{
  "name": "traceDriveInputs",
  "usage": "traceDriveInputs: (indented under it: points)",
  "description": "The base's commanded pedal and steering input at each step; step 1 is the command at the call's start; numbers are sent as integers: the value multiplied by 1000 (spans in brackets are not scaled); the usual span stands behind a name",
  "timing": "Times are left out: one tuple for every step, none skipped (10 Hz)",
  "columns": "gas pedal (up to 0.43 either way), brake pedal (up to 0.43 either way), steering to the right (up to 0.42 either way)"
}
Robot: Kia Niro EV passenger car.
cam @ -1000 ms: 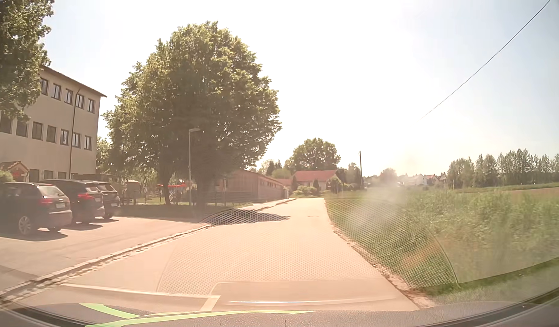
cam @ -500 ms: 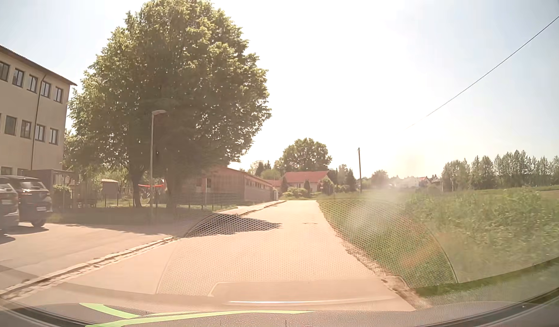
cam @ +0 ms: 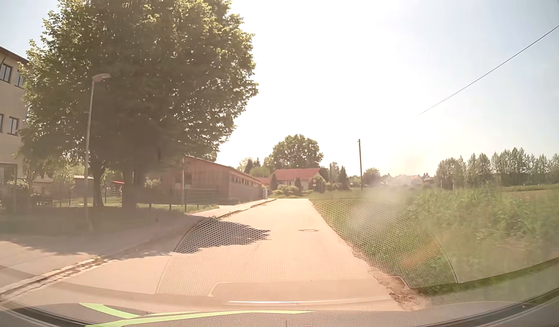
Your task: Follow the waypoints while adhering to traffic rules and regulations
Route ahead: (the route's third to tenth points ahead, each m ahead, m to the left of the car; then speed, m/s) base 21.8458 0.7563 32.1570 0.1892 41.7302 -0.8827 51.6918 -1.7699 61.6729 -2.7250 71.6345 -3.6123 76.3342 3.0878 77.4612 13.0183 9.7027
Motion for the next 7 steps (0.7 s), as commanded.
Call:
traceDriveInputs:
  points:
    - [110, 0, 23]
    - [118, 0, 21]
    - [118, 0, 18]
    - [118, 0, 16]
    - [118, 0, 15]
    - [118, 0, 14]
    - [118, 0, 12]
